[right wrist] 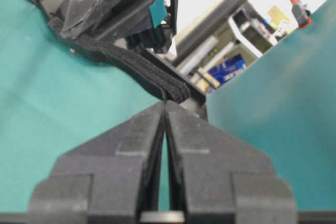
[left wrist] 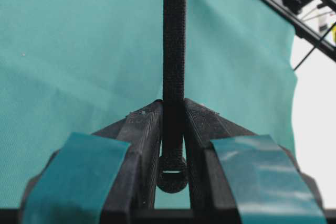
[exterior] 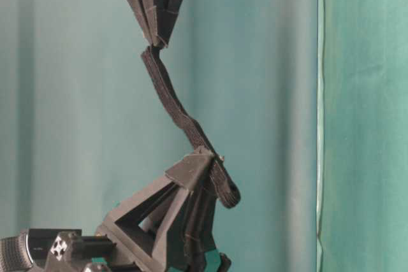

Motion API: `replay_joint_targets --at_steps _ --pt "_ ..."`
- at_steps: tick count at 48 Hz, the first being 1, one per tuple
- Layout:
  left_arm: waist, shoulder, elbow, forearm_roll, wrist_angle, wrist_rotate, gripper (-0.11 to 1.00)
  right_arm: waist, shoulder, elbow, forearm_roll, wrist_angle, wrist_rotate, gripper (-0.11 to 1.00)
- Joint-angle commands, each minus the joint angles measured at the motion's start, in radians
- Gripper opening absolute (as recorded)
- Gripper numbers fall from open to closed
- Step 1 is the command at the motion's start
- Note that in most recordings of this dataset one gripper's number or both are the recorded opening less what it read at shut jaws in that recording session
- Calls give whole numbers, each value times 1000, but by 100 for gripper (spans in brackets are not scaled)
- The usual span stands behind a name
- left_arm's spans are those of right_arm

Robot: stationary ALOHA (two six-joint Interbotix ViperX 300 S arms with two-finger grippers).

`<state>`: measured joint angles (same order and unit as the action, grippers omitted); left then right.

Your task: Peel off the Velcro with your right arm.

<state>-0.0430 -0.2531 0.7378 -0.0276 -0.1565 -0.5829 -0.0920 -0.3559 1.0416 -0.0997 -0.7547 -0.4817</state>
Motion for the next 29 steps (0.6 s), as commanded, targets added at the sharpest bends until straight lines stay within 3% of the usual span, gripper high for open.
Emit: replay_joint_targets --at_steps 1,29 --pt "-3 -15 -9 -2 -12 -2 10 2 -5 -23 0 -15 0 -10" --pt "-3 -14 -9 -2 -23 -2 10 20 43 -32 0 -17 3 -10"
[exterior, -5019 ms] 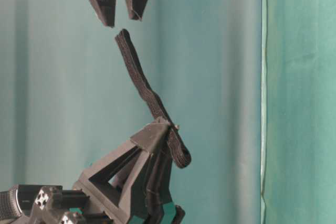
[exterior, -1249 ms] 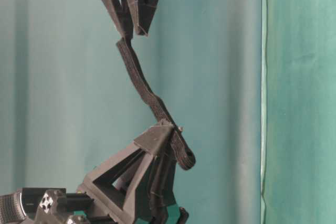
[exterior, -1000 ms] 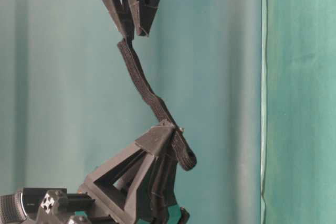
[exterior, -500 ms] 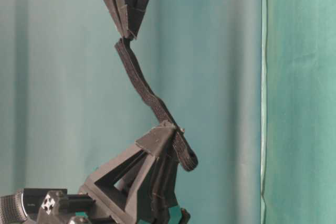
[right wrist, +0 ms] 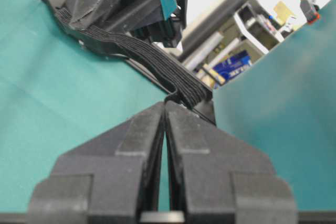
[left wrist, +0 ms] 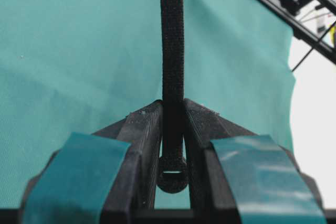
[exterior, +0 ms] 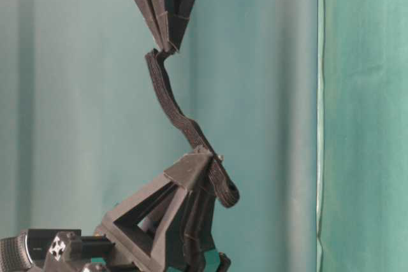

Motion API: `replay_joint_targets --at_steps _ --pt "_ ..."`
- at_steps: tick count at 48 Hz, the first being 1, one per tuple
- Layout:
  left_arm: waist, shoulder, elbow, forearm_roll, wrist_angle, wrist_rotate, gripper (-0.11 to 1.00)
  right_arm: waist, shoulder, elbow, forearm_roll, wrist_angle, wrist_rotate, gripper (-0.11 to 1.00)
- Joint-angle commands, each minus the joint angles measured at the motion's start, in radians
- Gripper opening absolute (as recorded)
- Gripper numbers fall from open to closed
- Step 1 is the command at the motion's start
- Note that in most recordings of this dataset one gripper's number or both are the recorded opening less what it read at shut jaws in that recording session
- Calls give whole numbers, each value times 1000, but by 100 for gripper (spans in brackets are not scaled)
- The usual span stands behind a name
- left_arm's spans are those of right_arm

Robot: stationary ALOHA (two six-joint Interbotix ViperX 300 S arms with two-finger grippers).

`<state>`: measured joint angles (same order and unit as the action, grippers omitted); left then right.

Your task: Peel off the Velcro with your right arm.

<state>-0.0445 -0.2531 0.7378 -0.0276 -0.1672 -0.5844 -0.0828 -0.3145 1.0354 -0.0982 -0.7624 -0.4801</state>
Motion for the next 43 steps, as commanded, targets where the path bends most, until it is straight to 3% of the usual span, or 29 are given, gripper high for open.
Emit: replay_joint_targets --at_steps 1,43 --pt "-2 -14 -11 -2 -12 0 10 12 5 -28 -2 -9 2 -10" --pt "-2 -14 -8 -2 -17 2 10 55 94 -91 -2 -9 3 -10"
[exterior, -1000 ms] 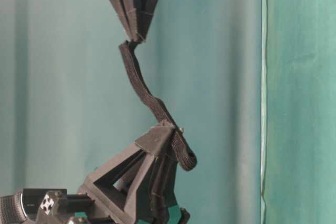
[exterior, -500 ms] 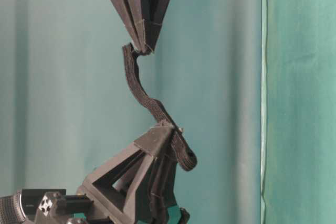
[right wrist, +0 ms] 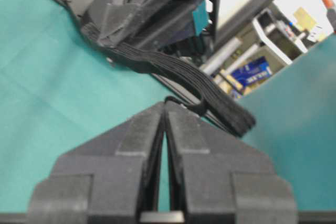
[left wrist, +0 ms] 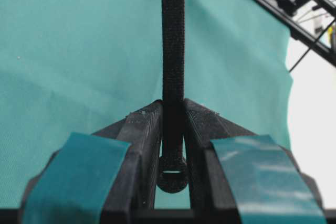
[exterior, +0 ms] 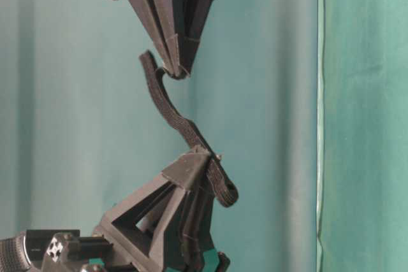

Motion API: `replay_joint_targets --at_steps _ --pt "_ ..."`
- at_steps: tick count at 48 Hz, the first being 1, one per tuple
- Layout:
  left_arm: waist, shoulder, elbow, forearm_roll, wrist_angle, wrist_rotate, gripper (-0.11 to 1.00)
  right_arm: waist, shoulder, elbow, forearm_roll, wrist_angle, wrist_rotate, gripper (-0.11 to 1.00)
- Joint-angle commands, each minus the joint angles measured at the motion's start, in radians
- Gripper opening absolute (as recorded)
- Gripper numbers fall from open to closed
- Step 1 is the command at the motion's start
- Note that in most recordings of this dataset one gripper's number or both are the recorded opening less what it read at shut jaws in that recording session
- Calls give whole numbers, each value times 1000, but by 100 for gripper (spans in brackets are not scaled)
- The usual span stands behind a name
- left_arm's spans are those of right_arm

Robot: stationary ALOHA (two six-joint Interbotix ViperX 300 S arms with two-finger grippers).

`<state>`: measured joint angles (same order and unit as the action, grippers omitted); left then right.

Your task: Peel off the Velcro with your right arm.

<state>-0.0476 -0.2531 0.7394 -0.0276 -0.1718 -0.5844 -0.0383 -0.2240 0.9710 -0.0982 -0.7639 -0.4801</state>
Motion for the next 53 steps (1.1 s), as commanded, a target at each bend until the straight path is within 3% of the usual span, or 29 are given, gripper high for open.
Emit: replay_joint_targets --at_steps 1,53 --pt "2 -14 -9 -2 -12 2 10 12 6 -28 -2 -8 3 -10" --pt "2 -14 -9 -2 -35 0 10 92 124 -91 -2 -6 6 -10"
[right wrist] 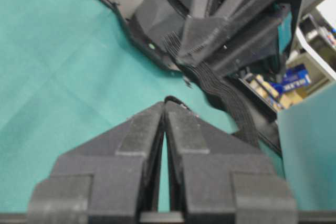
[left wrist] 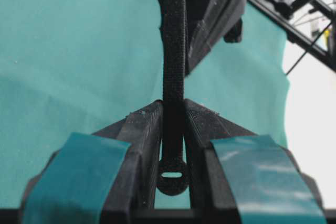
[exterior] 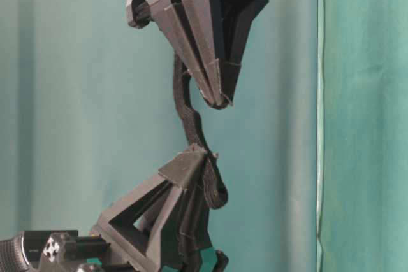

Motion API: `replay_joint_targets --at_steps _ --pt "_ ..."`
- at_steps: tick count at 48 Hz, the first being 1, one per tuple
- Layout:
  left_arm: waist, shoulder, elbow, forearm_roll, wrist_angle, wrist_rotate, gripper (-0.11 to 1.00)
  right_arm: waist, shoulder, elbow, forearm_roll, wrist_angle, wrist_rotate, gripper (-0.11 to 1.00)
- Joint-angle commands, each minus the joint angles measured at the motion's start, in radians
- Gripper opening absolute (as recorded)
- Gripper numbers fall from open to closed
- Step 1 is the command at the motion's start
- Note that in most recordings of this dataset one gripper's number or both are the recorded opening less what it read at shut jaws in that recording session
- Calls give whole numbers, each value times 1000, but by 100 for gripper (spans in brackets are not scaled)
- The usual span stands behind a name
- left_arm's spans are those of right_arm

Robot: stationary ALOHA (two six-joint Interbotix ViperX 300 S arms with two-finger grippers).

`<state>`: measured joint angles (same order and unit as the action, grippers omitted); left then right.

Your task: Peel off the Velcro with your right arm.

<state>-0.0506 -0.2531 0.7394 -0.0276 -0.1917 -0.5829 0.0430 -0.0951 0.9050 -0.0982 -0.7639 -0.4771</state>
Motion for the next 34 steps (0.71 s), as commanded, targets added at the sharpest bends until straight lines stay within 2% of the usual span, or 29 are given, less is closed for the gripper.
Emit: replay_joint_targets --at_steps 1,34 --pt "5 -14 -9 -2 -17 -2 10 14 -3 -28 -2 -6 3 -10" --pt "5 -14 -9 -2 -25 -2 10 49 63 -86 -2 11 3 -10"
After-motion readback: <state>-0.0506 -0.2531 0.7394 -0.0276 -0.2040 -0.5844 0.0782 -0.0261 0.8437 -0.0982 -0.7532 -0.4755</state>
